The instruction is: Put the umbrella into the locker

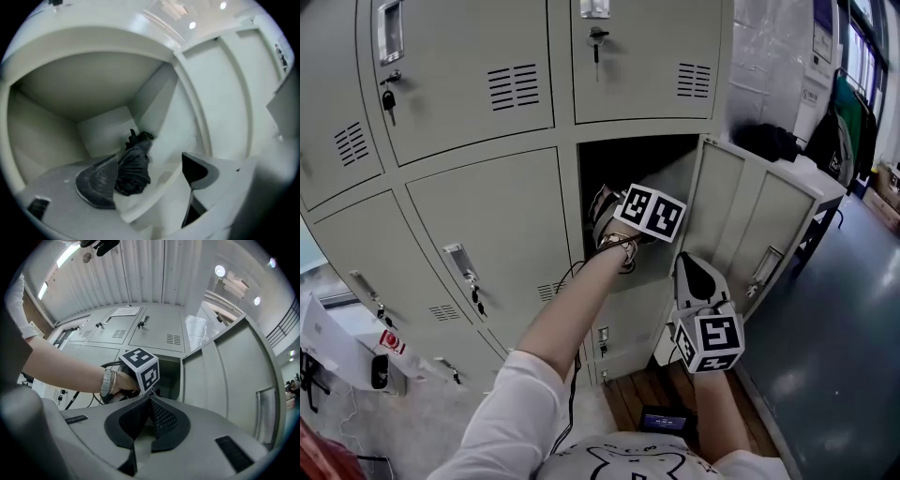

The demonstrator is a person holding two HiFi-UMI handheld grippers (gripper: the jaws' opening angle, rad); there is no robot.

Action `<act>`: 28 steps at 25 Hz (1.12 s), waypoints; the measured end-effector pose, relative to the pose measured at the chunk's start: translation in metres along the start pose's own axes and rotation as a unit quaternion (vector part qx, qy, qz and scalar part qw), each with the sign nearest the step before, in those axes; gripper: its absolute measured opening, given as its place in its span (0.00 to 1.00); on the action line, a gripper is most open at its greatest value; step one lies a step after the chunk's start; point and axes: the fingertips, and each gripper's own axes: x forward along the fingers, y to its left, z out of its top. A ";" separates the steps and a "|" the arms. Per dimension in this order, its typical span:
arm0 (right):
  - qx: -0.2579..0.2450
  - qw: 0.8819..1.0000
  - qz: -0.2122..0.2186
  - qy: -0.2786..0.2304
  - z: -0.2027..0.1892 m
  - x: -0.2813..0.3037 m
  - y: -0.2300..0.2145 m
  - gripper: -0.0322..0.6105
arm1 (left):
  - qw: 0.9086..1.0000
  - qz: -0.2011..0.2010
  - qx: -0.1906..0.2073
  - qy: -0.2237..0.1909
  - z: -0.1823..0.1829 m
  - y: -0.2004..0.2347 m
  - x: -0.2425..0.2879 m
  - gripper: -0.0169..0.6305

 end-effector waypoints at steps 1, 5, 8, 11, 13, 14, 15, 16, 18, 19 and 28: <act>0.000 1.000 -0.002 0.000 0.001 -0.002 0.002 0.07 | 1.000 -0.006 -0.003 -0.009 0.000 -0.003 -0.006 0.73; 0.001 1.000 -0.006 -0.009 0.007 -0.011 0.011 0.07 | 0.998 -0.034 -0.021 -0.045 -0.003 -0.015 -0.031 0.70; 0.001 1.000 -0.005 -0.012 0.011 -0.018 0.018 0.07 | 0.996 -0.053 -0.038 -0.065 -0.011 -0.022 -0.048 0.66; -0.004 1.000 -0.003 -0.008 0.013 -0.023 0.024 0.07 | 0.992 -0.068 -0.068 -0.084 -0.019 -0.025 -0.064 0.56; -0.007 1.000 -0.001 -0.006 0.015 -0.026 0.029 0.07 | 0.989 -0.076 -0.085 -0.093 -0.023 -0.024 -0.074 0.52; -0.009 1.000 -0.001 -0.006 0.016 -0.027 0.031 0.07 | 0.988 -0.082 -0.091 -0.096 -0.024 -0.024 -0.079 0.50; -0.012 1.000 -0.001 -0.006 0.018 -0.028 0.033 0.07 | 0.986 -0.088 -0.097 -0.101 -0.026 -0.025 -0.084 0.48; -0.016 1.000 -0.001 -0.006 0.020 -0.030 0.035 0.07 | 0.985 -0.094 -0.103 -0.105 -0.028 -0.025 -0.089 0.46; -0.027 1.000 -0.001 -0.006 0.023 -0.031 0.039 0.07 | 0.981 -0.103 -0.116 -0.117 -0.030 -0.023 -0.101 0.42; -0.031 1.000 0.000 -0.007 0.025 -0.032 0.041 0.07 | 0.979 -0.104 -0.124 -0.123 -0.032 -0.021 -0.107 0.37; -0.031 0.999 0.012 -0.005 0.031 -0.039 0.061 0.07 | 0.962 -0.108 -0.178 -0.177 -0.050 0.000 -0.149 0.09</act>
